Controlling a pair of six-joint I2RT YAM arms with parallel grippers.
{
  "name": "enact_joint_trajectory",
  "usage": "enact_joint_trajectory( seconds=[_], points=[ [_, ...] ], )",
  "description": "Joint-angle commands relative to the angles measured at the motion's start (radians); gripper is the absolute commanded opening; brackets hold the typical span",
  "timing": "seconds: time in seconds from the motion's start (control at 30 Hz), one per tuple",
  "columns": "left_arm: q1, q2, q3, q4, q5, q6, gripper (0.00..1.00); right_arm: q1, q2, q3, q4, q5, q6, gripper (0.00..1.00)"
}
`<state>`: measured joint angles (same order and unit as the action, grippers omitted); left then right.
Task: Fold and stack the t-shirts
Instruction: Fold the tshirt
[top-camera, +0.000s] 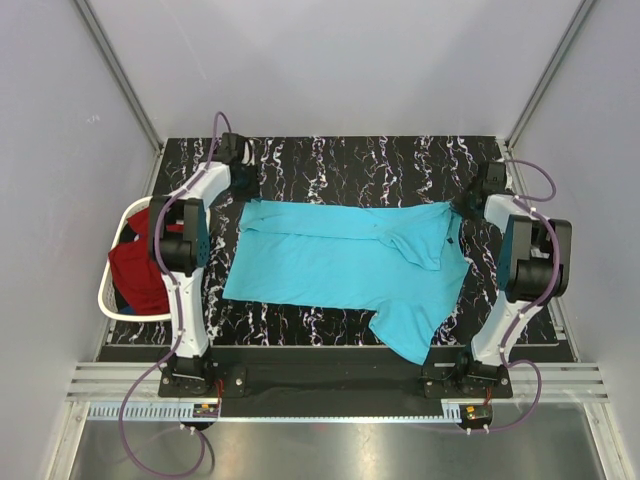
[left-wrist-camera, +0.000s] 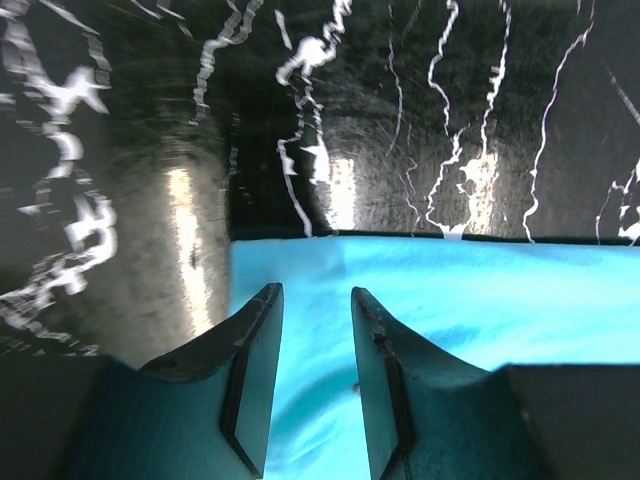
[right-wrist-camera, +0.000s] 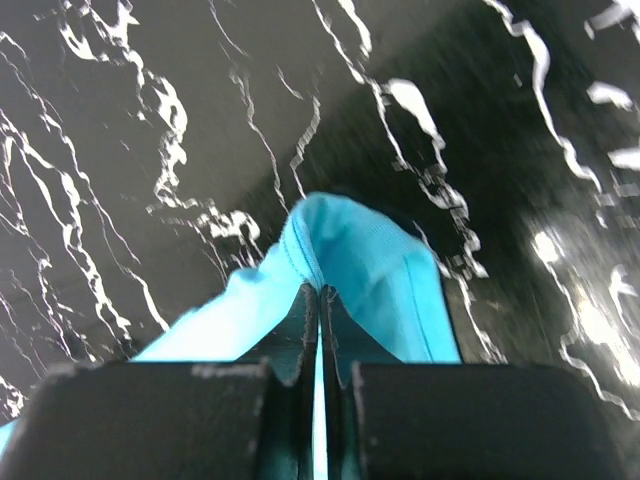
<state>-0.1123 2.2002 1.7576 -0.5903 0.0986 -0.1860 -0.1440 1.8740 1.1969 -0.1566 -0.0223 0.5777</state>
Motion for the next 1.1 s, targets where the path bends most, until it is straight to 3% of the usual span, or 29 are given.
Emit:
enact_joint_trajectory(
  seconds=[0.0, 0.23, 0.4, 0.47, 0.5, 0.63, 0.77, 0.93, 1.07],
  points=[
    [0.002, -0.105, -0.019, 0.021, -0.069, -0.015, 0.39, -0.002, 0.048, 0.081, 0.032, -0.013, -0.027, 0.0],
    [0.003, -0.076, -0.066, 0.027, -0.059, -0.015, 0.39, -0.002, 0.151, 0.193, 0.029, -0.068, -0.073, 0.0],
    [0.011, -0.023, -0.02, 0.021, -0.036, -0.01, 0.33, -0.002, 0.159, 0.234, 0.012, -0.067, -0.101, 0.02],
    [0.013, -0.02, -0.017, 0.009, -0.06, -0.012, 0.3, -0.002, 0.142, 0.242, -0.012, -0.077, -0.113, 0.11],
    [0.011, -0.028, -0.018, 0.006, -0.078, -0.012, 0.27, -0.002, 0.133, 0.251, -0.026, -0.074, -0.119, 0.2],
    [-0.016, -0.118, -0.047, 0.009, -0.178, 0.014, 0.26, -0.002, 0.065, 0.28, -0.144, -0.012, -0.121, 0.31],
    [-0.02, -0.183, -0.104, 0.017, -0.114, -0.004, 0.25, -0.002, 0.022, 0.306, -0.306, 0.005, -0.038, 0.38],
    [-0.055, -0.212, -0.199, 0.032, -0.154, 0.013, 0.25, -0.002, -0.086, 0.225, -0.415, -0.011, 0.094, 0.41],
    [-0.063, -0.181, -0.207, 0.029, -0.12, -0.004, 0.27, -0.002, -0.197, 0.068, -0.425, -0.005, 0.157, 0.41]
  ],
)
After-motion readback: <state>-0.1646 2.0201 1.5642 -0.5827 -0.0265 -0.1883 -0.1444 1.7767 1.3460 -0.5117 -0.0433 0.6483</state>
